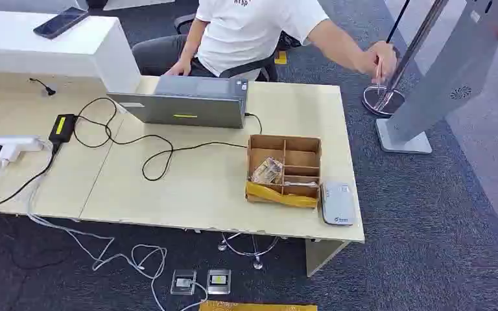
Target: Pass the card to the sensor for recognition and then transmit it.
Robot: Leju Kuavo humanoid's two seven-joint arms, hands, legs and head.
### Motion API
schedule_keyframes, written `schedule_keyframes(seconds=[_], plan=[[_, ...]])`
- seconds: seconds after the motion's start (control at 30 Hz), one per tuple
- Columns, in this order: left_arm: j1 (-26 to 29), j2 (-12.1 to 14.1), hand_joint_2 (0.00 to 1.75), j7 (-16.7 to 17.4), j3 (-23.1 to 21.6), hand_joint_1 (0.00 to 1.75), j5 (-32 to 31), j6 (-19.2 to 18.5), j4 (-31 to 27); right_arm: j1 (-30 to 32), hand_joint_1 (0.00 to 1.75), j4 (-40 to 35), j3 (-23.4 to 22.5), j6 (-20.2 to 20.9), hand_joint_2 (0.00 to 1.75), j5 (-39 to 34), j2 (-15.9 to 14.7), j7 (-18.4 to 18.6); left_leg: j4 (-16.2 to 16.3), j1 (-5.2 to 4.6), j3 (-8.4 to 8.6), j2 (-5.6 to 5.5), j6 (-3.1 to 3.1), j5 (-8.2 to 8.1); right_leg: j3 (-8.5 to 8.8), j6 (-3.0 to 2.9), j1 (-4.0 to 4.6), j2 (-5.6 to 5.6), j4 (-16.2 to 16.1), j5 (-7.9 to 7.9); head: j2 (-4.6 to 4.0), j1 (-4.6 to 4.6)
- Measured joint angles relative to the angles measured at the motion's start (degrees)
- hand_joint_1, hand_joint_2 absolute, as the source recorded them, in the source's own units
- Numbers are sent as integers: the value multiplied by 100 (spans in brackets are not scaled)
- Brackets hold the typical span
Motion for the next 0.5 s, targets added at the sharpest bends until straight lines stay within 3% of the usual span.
schedule_keyframes(seconds=[0.5], plan=[[4, -2, 175, 0, 0, 0, -46, 53, 0, -27, 0, 0, 0, 7, 175, 13, 2, 7, 0, 0, 0, 0, 0, 0, 0, 0, 0, 0, 0, 0, 0, 0]])
